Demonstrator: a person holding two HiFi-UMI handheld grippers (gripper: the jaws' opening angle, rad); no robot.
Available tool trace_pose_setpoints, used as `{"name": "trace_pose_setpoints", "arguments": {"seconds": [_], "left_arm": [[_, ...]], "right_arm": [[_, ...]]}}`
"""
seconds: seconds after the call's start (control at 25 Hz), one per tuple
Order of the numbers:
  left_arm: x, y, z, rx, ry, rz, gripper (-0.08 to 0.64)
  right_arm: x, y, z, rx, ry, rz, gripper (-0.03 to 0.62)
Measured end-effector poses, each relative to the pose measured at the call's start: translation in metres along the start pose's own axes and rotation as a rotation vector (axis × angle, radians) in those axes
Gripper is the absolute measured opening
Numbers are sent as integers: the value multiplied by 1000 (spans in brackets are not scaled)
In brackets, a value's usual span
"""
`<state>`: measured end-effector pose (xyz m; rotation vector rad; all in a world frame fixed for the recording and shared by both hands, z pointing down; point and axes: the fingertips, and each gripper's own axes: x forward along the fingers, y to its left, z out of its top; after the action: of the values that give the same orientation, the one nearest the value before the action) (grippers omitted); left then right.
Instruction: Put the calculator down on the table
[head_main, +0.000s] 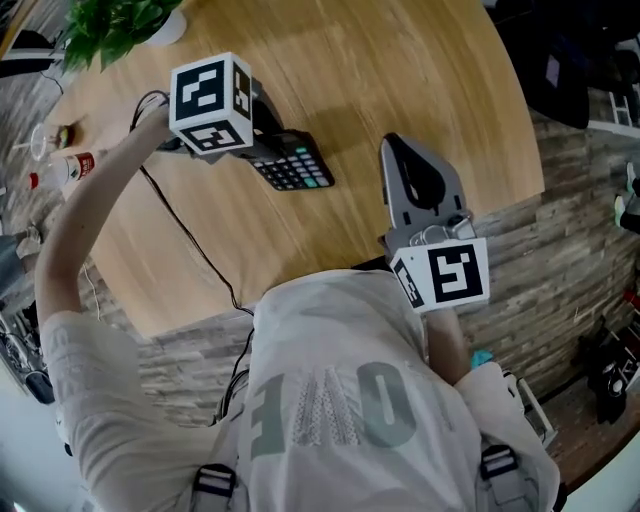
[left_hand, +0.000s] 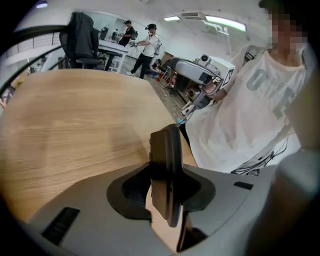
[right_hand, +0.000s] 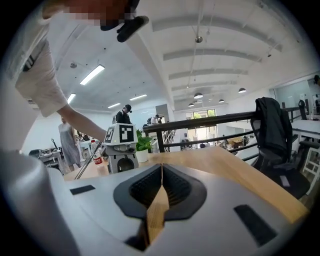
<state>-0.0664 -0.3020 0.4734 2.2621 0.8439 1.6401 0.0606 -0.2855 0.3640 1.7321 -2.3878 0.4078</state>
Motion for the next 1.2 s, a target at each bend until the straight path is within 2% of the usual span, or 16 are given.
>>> {"name": "trace_pose_setpoints", "arguments": {"seconds": [0.08,0.2,0.36,0.56,0.76,0.96,1.2], "left_arm": [[15,0,-3,-12,33,-78,121],[32,10,-15,-39,82,-127,121],[41,19,-22,-151,30,-191,121],[43,31,-28,-206,8,-210,121],[47,47,-35,-193,23,-157,123],[51,52,-37,-210,1,-114,127],[53,55,-27,-149,-5,18,146]], "right_arm": [[6,2,-4,-20,17,15,20],[18,6,-7,-12,31,46,20],[31,12,-10,-30,44,76,20],[41,14,-19,-43,76,89,20],[48,18,-30,-104,115,76,20],[53,32,-29,-135,122,99,20],[48,41,-26,-240,109,97,20]]}}
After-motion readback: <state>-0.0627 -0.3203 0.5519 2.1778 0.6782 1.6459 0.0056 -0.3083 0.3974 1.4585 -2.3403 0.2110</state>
